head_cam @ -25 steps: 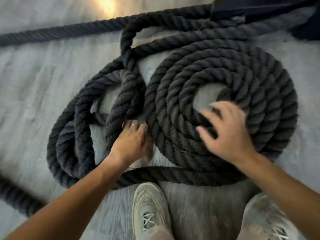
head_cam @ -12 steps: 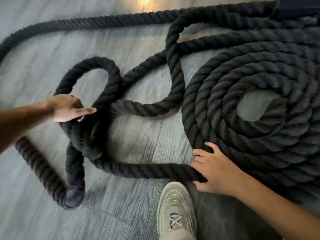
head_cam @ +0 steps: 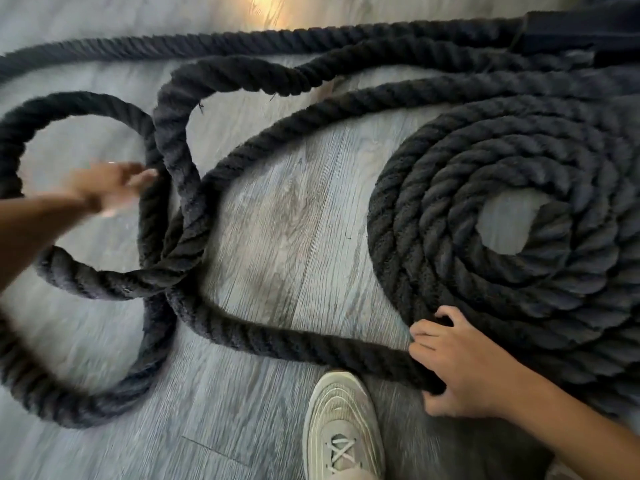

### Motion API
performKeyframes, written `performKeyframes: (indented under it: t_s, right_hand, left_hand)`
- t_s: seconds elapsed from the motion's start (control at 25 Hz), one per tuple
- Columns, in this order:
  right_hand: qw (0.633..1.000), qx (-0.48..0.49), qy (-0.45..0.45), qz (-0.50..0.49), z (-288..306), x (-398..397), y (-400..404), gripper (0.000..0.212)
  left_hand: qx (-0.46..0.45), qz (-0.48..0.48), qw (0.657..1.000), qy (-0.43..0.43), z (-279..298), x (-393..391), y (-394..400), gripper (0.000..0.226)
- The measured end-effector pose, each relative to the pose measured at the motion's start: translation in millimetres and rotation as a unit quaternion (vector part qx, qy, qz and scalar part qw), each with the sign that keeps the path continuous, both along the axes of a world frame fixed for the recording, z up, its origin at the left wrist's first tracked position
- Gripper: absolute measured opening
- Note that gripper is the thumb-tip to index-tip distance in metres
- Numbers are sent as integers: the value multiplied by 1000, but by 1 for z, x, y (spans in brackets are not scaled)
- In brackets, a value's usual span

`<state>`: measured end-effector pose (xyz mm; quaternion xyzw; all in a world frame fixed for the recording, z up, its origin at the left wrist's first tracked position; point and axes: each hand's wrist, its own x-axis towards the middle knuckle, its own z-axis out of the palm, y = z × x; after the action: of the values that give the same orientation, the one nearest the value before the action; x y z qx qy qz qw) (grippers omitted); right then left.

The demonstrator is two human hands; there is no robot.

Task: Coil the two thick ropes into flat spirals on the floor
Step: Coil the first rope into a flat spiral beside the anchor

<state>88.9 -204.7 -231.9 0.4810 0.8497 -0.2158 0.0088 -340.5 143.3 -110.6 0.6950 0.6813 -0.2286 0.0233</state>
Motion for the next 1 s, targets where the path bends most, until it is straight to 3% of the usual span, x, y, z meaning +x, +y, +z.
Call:
performKeyframes:
  t_s: [0.08,0.16,0.28,0.4,0.48,0.64,0.68,0.8,0.92,1.0]
  right_hand:
    - [1000,12,9,-2,-1,-2,-4,55]
    - [1000,12,2,-1,-1,-8,-4,80]
    - [1000,1,-20,-8,1,-22,3,86]
    - [999,7,-19,-38,0,-30,8,70]
    - [998,25,-17,-57,-1,-36,9,57]
    - [998,53,-2,-45,8,-64,24,56]
    - [999,22,21,-36,12,-79,32,58]
    - [976,-192,94,-48,23,-125,66,69]
    - [966,-226,126,-27,10,-153,86,58]
    - [964,-227,136,-20,0,-150,90,50]
  left_hand:
    - [-11,90,983,-159,-30,30,-24,110]
    - [49,169,953,-247,-61,56,-52,110]
    - [136,203,949,-202,-92,72,-76,113]
    - [106,158,976,-110,-107,71,-81,113]
    - [96,133,980,-115,-106,62,-78,109]
    - [106,130,976,-139,-102,63,-83,103]
    - [105,135,974,-150,-101,67,-84,100]
    - [95,137,967,-192,-96,77,-88,95]
    - [68,125,965,-220,-94,77,-99,94]
    - [78,122,972,-187,-75,52,-81,96]
